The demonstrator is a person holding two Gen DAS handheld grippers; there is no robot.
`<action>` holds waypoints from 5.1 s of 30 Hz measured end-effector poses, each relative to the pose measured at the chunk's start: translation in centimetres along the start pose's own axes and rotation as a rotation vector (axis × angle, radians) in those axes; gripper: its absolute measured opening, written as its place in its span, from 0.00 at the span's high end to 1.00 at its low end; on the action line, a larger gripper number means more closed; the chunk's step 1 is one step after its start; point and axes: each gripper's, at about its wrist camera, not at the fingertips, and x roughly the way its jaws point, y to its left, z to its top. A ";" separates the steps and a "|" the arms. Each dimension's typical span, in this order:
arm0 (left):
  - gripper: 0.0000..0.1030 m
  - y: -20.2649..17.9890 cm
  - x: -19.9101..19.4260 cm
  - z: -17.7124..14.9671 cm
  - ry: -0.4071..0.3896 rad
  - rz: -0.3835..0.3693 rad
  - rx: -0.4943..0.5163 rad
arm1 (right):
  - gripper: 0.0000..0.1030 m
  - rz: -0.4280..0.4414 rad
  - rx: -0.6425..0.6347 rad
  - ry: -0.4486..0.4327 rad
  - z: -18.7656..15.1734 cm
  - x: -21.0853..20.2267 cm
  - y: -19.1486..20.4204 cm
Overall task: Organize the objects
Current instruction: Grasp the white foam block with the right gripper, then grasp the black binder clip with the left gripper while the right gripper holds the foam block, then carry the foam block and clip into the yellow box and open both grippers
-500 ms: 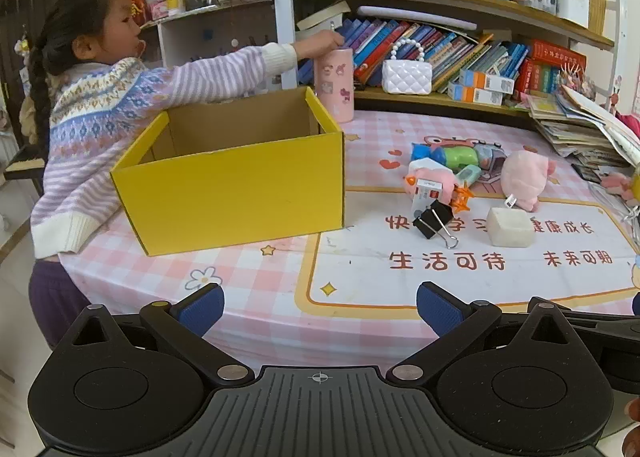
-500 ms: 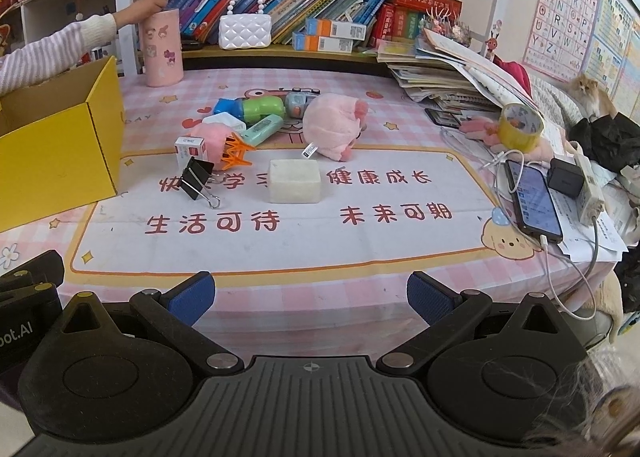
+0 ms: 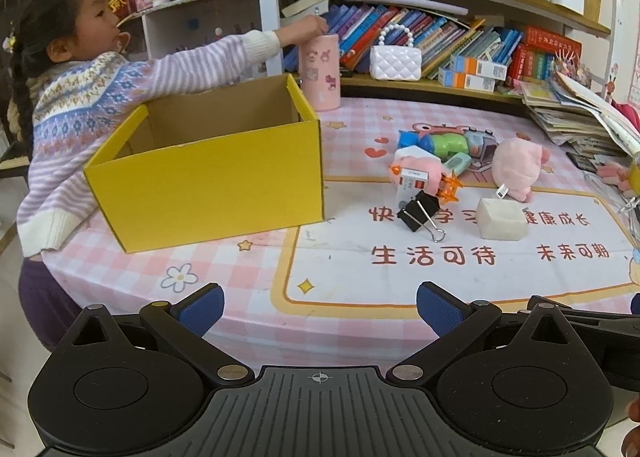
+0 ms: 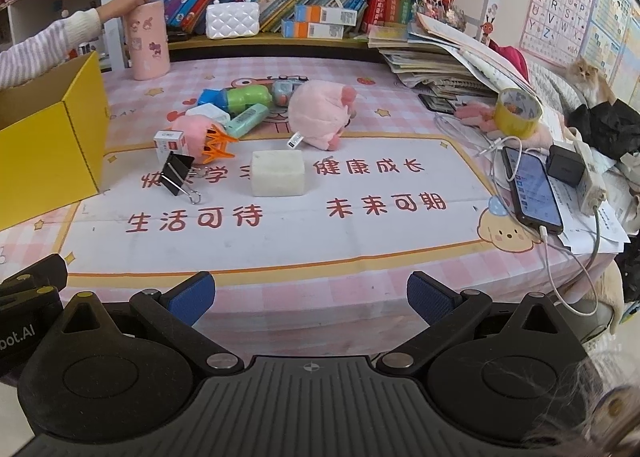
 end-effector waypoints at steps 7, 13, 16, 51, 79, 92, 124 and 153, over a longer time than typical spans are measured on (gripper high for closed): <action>0.00 -0.6 1.8 0.9 0.046 -0.043 -0.021 | 0.01 0.020 0.007 0.012 1.0 1.6 -0.8; 0.00 -0.9 4.1 1.9 0.093 -0.104 -0.065 | 0.08 0.050 -0.019 -0.004 2.5 3.1 -1.2; 0.00 -1.3 5.1 2.4 0.095 -0.106 -0.089 | 0.10 0.073 -0.021 0.002 3.5 4.1 -1.5; 0.59 -8.8 16.6 7.9 0.262 -0.037 -0.085 | 0.53 0.377 -0.147 0.113 10.8 14.3 -6.9; 0.64 -4.0 8.9 5.0 0.204 -0.191 -0.173 | 0.53 0.389 -0.176 0.120 7.2 10.1 -3.6; 0.64 5.9 4.2 1.6 0.181 -0.196 -0.200 | 0.53 0.407 -0.251 0.093 2.6 3.9 4.9; 0.64 17.9 -0.4 3.9 -0.042 -0.242 -0.317 | 0.54 0.603 -0.358 -0.050 2.8 -2.4 16.9; 0.62 18.1 24.2 17.4 0.266 -0.061 -0.163 | 0.53 0.550 -1.204 0.012 16.8 15.5 32.2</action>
